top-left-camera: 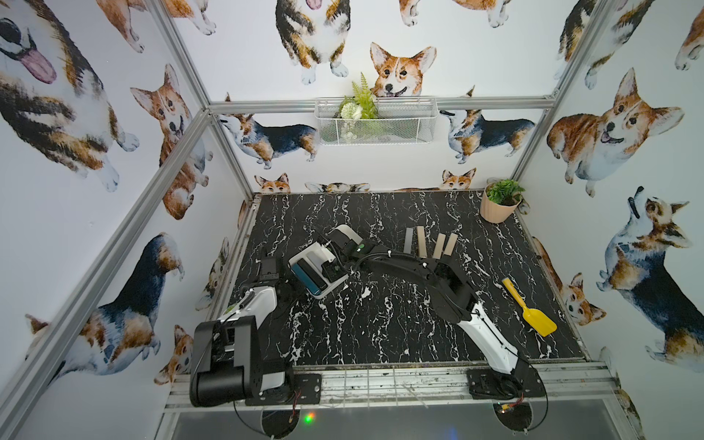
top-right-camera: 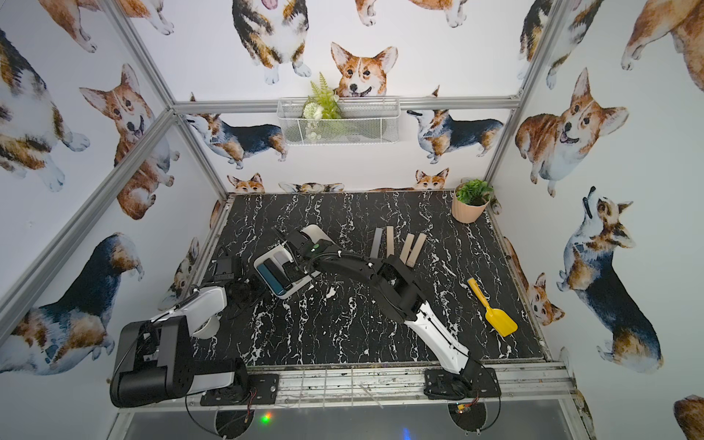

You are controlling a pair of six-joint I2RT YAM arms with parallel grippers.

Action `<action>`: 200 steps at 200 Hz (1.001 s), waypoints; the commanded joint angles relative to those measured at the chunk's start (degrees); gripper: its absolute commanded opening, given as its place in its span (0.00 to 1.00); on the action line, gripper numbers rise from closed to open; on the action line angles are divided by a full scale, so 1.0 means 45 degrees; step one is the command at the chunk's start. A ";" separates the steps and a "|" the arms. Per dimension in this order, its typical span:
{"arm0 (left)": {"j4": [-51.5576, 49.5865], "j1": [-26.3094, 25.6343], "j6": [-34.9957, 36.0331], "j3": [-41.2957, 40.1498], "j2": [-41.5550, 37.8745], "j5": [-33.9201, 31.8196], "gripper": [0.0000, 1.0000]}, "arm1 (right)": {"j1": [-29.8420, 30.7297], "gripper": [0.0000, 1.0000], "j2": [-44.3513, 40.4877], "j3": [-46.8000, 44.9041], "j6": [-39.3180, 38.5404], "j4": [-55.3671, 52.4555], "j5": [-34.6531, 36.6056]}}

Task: Put the pruning pliers into the storage box
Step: Place the pruning pliers in the storage box.

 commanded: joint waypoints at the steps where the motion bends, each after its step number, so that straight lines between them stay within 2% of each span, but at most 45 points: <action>1: -0.0239 0.0003 -0.0035 0.0013 -0.0010 0.0000 0.35 | -0.0045 0.30 -0.0072 0.0183 -0.0174 0.0252 0.0419; 31: -0.0293 0.0003 -0.0016 0.0050 -0.0028 0.0019 0.35 | -0.0296 0.15 0.0064 0.0432 -0.0067 0.0145 0.0412; 62: -0.0324 0.0003 0.0003 0.0045 -0.0049 -0.0010 0.35 | -0.0571 0.09 0.0190 0.0646 0.0065 0.0154 0.0240; 82: -0.0287 -0.0001 -0.0011 0.0064 0.0009 0.0004 0.35 | -0.0770 0.00 0.0533 0.1123 0.0089 -0.0053 0.0078; 115: -0.0298 0.0003 -0.0015 0.0084 0.0030 -0.0001 0.35 | -0.0856 0.00 0.1170 0.1964 0.0166 -0.0409 -0.0138; 200: -0.0260 0.0003 -0.0016 0.0055 0.0013 0.0054 0.35 | -0.0816 0.00 0.1934 0.2552 0.0692 -0.0354 0.0052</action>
